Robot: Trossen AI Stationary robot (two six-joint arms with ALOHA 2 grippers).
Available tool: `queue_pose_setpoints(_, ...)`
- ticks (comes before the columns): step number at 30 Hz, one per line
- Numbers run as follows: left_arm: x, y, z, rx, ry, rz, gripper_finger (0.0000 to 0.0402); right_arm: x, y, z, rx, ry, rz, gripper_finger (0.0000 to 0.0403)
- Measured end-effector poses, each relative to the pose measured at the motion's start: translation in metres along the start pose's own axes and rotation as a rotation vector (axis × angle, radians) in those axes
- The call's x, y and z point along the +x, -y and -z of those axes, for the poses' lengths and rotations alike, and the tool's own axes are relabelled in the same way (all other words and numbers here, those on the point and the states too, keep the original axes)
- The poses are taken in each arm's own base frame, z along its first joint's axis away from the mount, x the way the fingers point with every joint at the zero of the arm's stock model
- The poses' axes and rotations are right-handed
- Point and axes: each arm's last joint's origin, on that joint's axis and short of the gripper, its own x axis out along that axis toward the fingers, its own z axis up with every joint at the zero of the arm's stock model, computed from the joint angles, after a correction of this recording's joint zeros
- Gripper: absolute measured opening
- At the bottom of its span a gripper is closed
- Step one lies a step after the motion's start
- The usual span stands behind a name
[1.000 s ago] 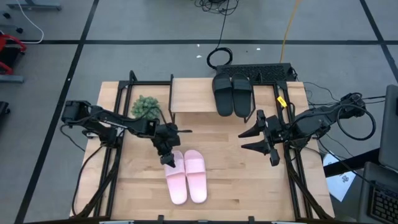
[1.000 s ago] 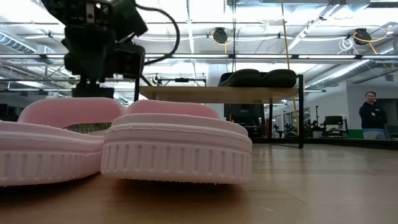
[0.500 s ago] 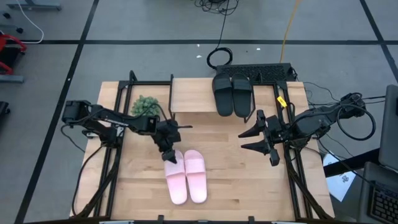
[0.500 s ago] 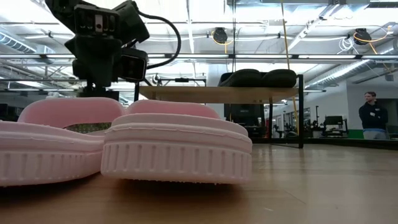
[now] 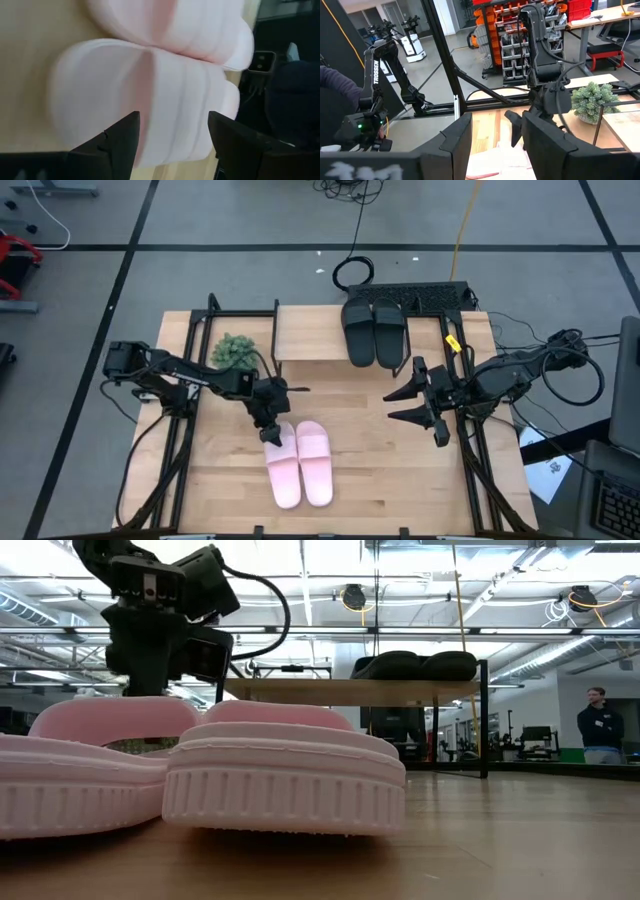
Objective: Pick and place slides into the shelf
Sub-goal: Put the left pink slipper on the shelf
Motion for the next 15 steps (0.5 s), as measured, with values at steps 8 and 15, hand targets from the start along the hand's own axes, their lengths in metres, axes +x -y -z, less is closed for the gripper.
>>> queue_pose_setpoints(8,0.028,0.003,-0.004,-0.01,-0.074,0.142,0.0237,0.0,0.0,0.0,0.0,0.0,0.0,0.016)
queue_pose_setpoints(15,0.043,0.019,-0.005,0.08,-0.082,0.266,0.0215,0.0,0.0,0.0,0.0,0.0,0.0,0.016)
